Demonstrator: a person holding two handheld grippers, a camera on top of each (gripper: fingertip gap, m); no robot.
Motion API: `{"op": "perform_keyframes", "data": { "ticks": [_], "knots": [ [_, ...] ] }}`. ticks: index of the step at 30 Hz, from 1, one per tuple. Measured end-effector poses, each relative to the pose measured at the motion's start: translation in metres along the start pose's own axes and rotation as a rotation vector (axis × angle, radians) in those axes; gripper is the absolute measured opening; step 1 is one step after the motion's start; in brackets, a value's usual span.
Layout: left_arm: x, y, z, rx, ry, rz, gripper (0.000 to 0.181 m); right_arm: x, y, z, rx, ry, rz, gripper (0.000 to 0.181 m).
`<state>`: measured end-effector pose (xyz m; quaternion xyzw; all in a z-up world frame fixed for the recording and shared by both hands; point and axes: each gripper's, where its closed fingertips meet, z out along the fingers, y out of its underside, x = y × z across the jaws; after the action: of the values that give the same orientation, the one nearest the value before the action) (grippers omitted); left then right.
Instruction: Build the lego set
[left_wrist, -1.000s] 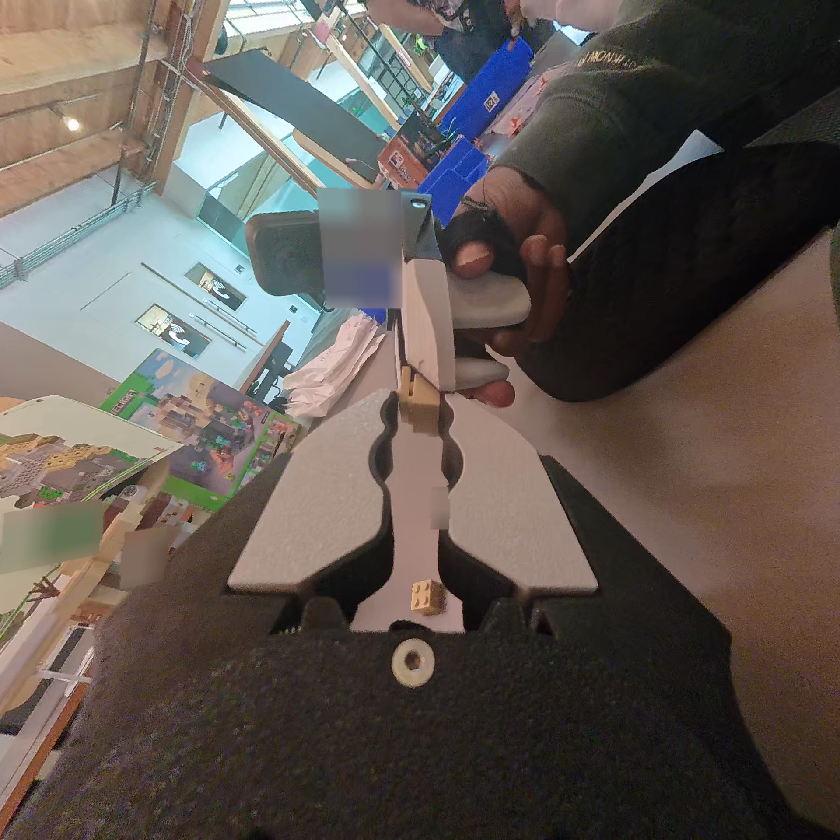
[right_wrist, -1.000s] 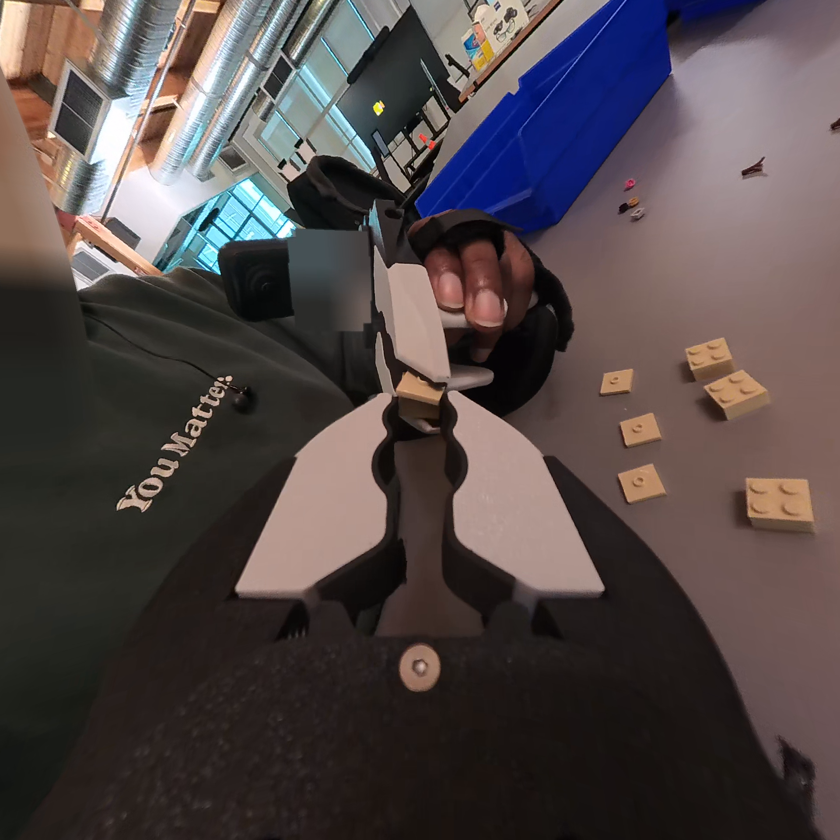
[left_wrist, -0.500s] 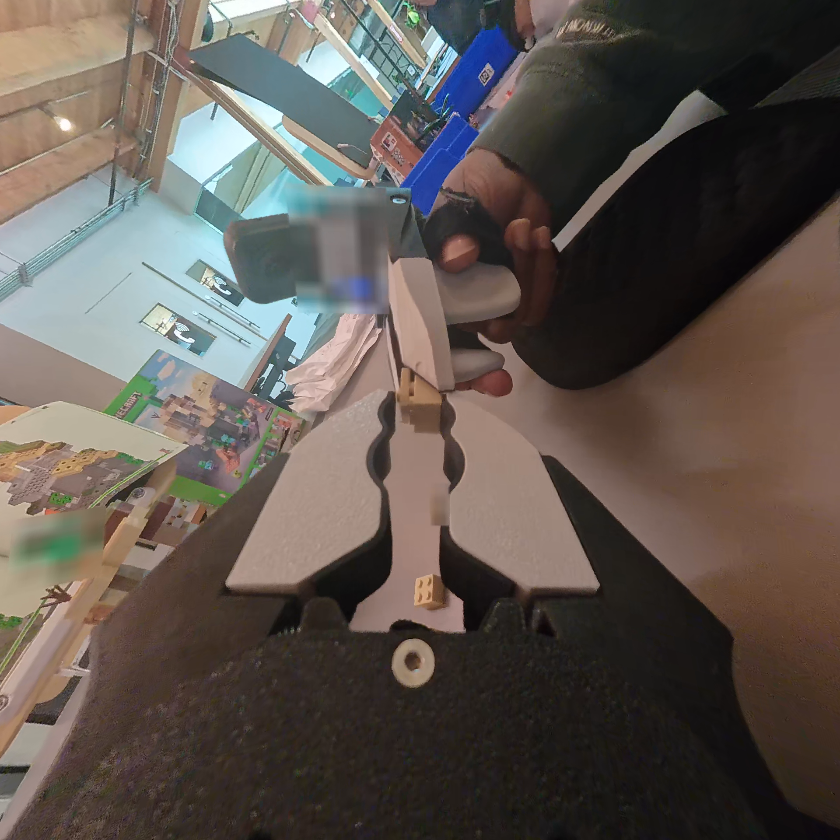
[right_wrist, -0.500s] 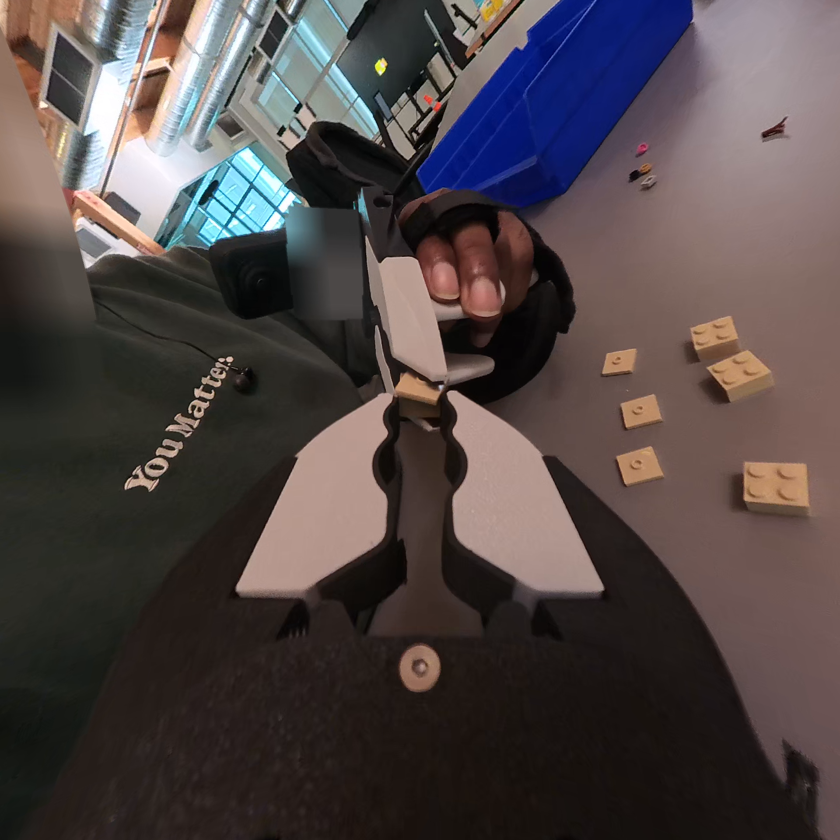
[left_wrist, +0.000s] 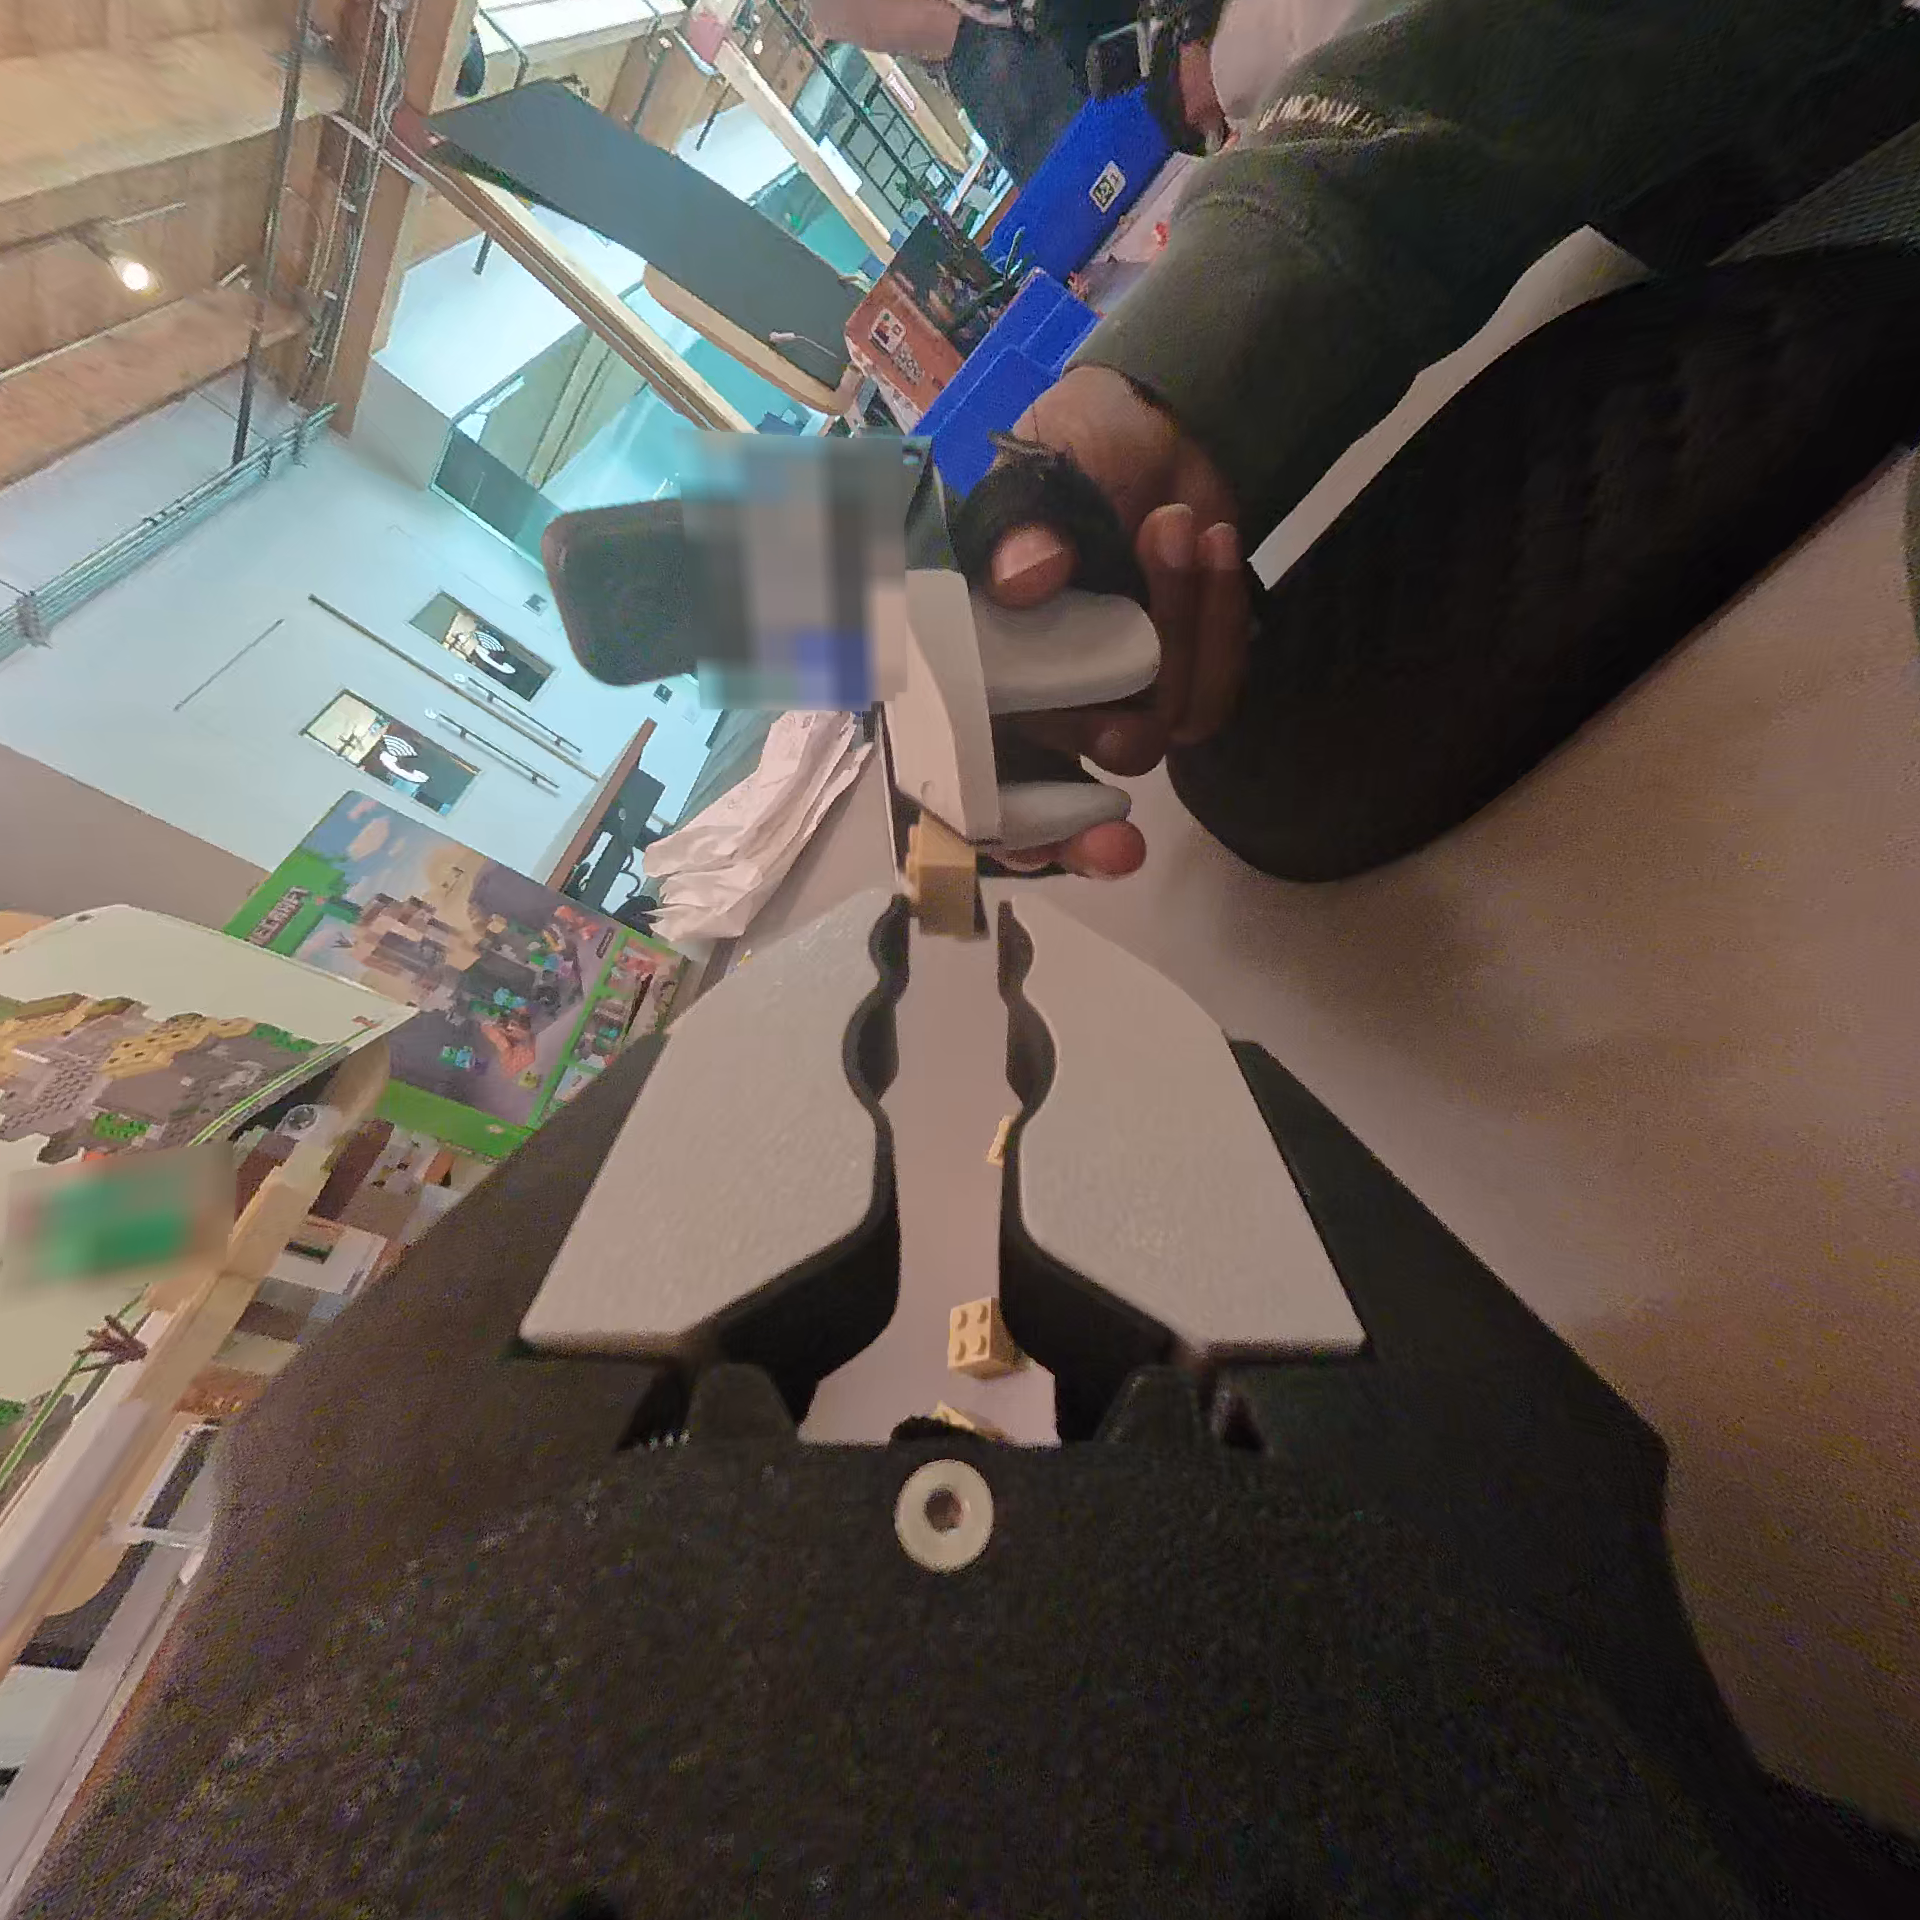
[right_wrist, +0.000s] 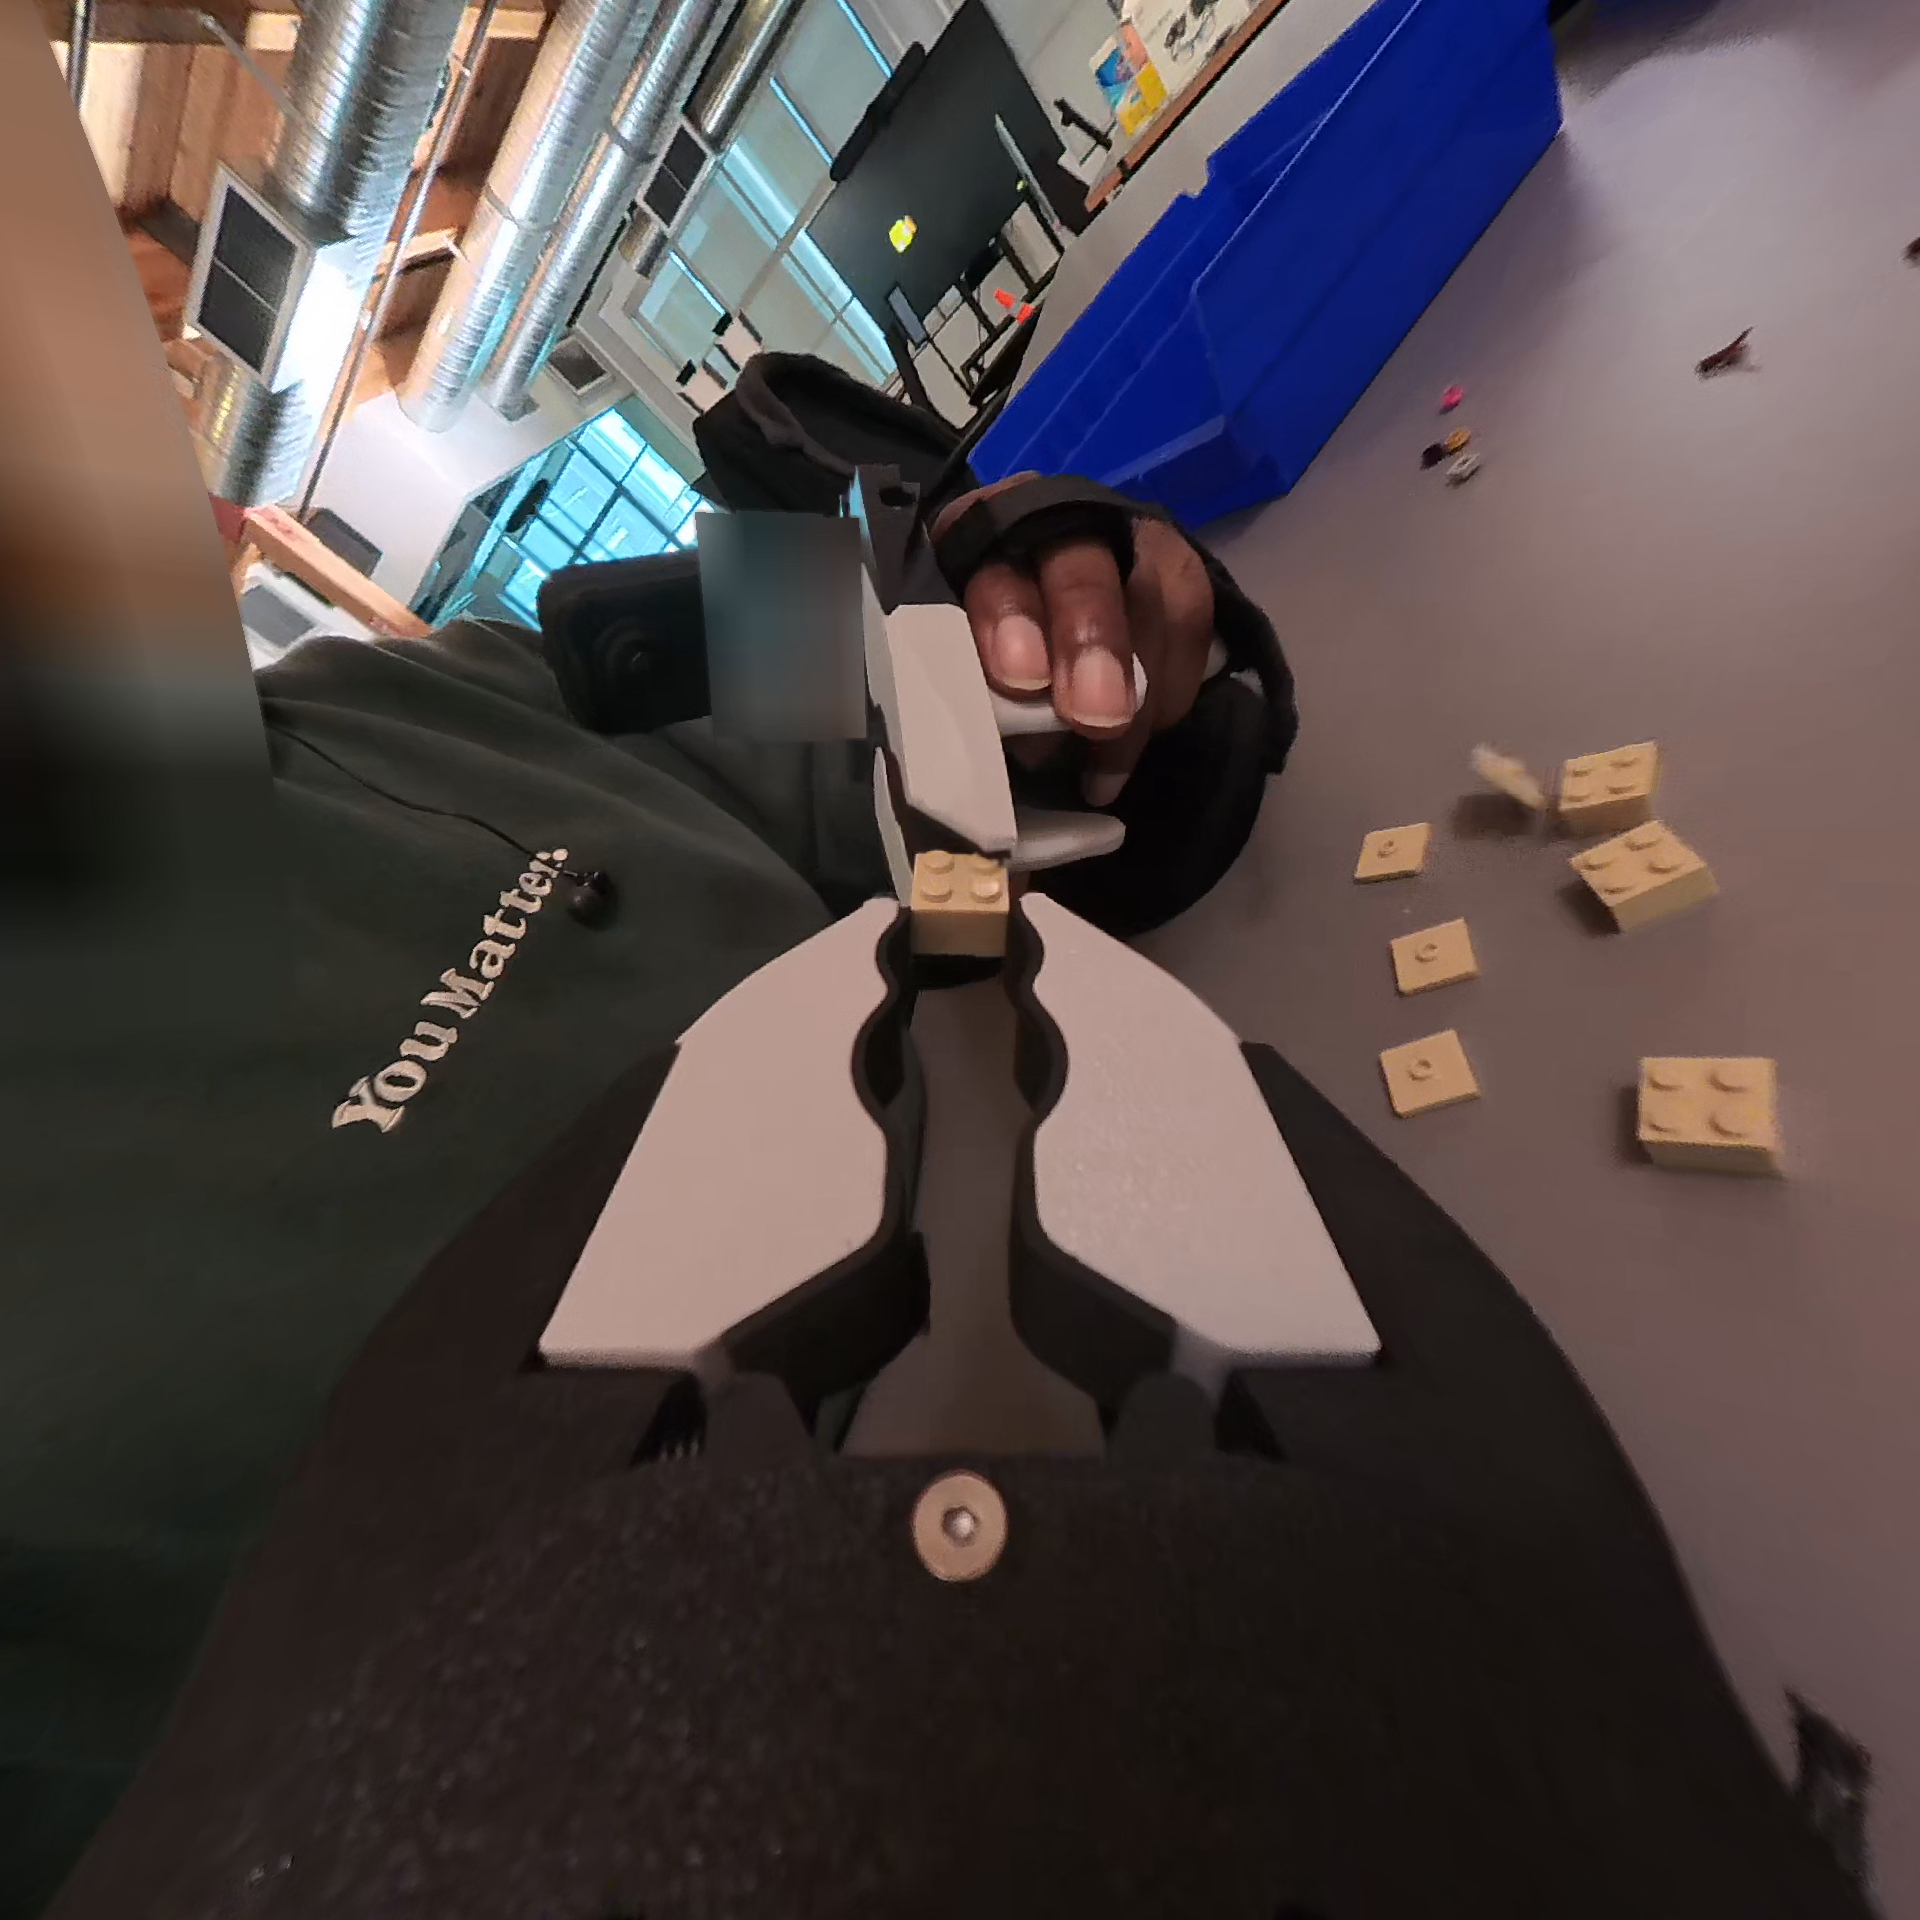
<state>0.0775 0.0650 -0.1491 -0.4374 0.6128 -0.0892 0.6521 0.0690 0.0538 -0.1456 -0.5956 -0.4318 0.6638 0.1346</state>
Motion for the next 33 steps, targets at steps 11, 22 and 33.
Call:
{"op": "perform_keyframes", "data": {
  "ticks": [11, 22, 33],
  "knots": [
    [0.014, 0.037, -0.004, -0.102, 0.231, -0.372, 0.022, 0.037, 0.014, -0.002, -0.17, 0.356, -0.526, 0.016],
    [-0.004, 0.014, -0.014, 0.089, 0.264, -0.602, 0.016, 0.014, -0.011, 0.015, -0.037, 0.28, -0.741, 0.016],
    [-0.022, 0.004, -0.021, 0.209, 0.23, -0.732, 0.014, 0.009, -0.029, 0.015, 0.125, 0.282, -0.734, 0.016]
  ]
}}
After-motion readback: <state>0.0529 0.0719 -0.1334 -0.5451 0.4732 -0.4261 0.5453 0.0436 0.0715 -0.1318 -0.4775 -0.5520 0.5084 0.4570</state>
